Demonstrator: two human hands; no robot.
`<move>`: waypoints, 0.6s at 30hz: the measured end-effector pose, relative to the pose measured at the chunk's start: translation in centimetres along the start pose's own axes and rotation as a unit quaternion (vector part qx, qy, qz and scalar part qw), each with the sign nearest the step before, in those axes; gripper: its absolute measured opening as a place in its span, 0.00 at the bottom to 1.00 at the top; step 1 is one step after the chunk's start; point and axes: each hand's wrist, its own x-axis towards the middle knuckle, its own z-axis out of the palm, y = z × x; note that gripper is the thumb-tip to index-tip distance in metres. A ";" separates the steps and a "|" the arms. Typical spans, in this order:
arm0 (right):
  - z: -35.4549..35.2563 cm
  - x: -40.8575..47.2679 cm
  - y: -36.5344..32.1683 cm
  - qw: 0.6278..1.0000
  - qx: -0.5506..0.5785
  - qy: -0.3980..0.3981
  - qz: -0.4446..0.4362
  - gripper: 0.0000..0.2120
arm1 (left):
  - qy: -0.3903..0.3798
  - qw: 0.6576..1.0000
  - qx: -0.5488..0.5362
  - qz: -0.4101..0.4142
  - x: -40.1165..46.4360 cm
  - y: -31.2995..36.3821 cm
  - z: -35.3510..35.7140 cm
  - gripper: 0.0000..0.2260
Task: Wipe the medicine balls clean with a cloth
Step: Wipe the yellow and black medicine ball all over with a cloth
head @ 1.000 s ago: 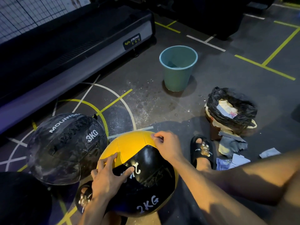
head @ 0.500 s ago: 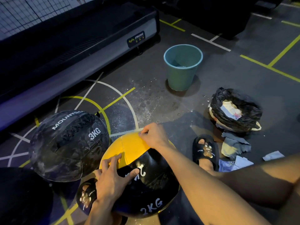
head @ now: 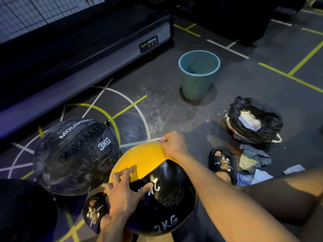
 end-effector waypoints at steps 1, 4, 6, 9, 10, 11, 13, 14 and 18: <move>0.9 -0.3 -1.8 0.999 -0.001 -0.019 -0.036 0.08 | 0.004 1.000 -0.005 0.001 0.0 0.0 0.0 0.47; 2.9 -1.4 -4.3 0.992 -0.026 -0.063 -0.107 0.09 | 0.010 1.000 -0.012 -0.003 0.2 0.0 -0.1 0.47; 2.2 -1.1 -3.5 0.993 -0.003 -0.065 -0.096 0.10 | 0.008 1.000 -0.014 -0.002 0.3 0.1 -0.2 0.46; -0.8 0.2 0.1 0.999 0.021 -0.039 -0.025 0.11 | -0.002 1.000 0.001 -0.004 0.4 0.6 -0.5 0.43; -1.8 0.2 1.7 0.999 0.029 -0.027 -0.002 0.12 | -0.006 1.000 0.007 -0.007 0.5 0.8 -0.7 0.43; -2.4 -0.2 3.3 0.999 0.039 -0.017 0.019 0.13 | -0.010 1.000 0.009 -0.009 0.7 0.9 -0.8 0.43; -3.2 -1.6 6.6 0.994 0.086 -0.011 0.067 0.14 | -0.017 1.000 0.007 -0.013 1.3 1.0 -1.2 0.43; -3.3 -2.3 8.3 0.988 0.121 -0.014 0.091 0.11 | -0.021 1.000 0.007 -0.015 1.5 1.1 -1.5 0.43; -4.2 -3.0 12.6 0.972 0.198 -0.053 0.114 0.04 | -0.044 0.999 0.006 -0.020 3.1 1.5 -2.4 0.43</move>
